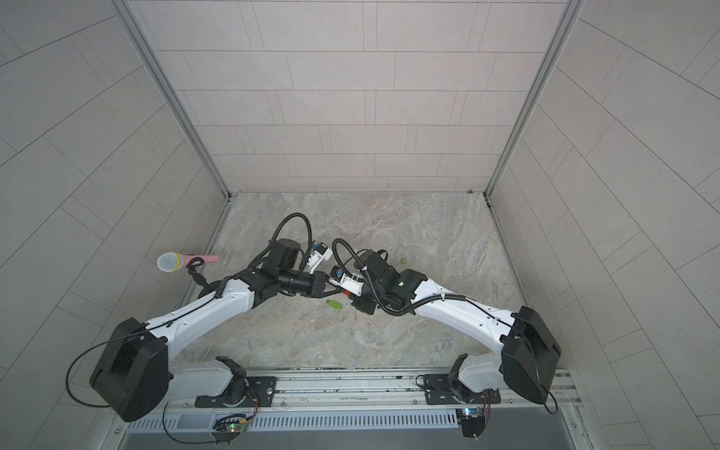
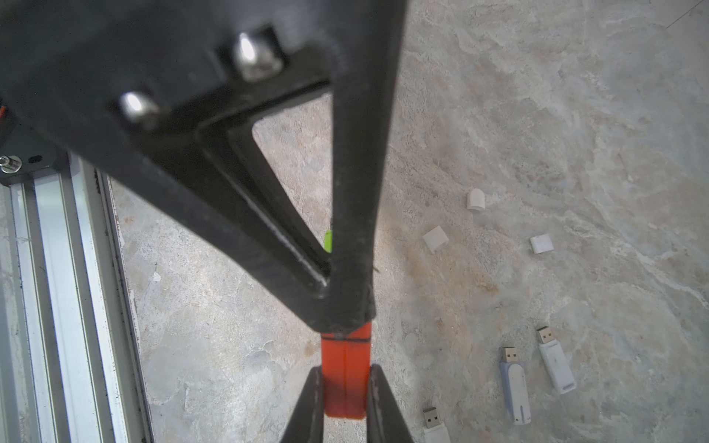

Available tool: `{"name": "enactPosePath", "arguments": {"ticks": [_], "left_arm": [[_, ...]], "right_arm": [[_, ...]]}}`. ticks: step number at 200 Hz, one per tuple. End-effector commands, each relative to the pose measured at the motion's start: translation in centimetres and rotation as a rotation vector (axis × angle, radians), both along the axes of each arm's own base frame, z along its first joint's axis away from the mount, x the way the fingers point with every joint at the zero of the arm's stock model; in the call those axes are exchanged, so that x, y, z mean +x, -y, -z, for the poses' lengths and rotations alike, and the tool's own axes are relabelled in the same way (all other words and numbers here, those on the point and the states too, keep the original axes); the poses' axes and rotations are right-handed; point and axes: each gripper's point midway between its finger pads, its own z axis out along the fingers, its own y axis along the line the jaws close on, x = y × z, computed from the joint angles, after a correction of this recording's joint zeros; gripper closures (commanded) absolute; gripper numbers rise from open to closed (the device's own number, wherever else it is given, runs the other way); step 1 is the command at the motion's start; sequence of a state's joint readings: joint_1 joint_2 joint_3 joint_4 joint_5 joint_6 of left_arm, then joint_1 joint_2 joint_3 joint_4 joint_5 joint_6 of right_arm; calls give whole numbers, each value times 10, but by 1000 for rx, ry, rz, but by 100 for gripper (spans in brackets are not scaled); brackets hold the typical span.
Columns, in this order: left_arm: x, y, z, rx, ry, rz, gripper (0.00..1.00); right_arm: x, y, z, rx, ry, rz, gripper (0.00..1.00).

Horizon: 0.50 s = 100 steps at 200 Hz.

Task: Close the usb drive cover
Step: Close the cover of the USB drive.

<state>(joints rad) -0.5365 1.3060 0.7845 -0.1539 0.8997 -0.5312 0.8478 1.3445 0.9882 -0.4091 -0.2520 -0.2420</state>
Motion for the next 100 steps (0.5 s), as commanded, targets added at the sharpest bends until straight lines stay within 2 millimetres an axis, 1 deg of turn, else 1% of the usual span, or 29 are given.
{"name": "enactPosePath", "arguments": {"ticks": [1,16,36,50,72,89,100], "left_arm": [[-14,7,8,-9,-42,61,91],[-16,9,7,-19,-55,78,91],[-16,9,8,-14,-62,82,91],[-16,9,8,-12,-61,81,91],[-14,9,8,-11,-59,77,91],[-12,9,4,-14,-43,65,91],[-10,9,-1,-20,-30,54,92]], "right_arm": [[6,-53,-107,358,228,-142,91],[5,-53,-108,367,250,-162,91],[9,-49,-110,352,297,-147,92],[11,-49,-117,365,313,-138,92],[9,-54,-126,419,284,-135,92],[7,-55,-121,431,256,-130,91],[8,-50,-111,408,253,-108,91]]}}
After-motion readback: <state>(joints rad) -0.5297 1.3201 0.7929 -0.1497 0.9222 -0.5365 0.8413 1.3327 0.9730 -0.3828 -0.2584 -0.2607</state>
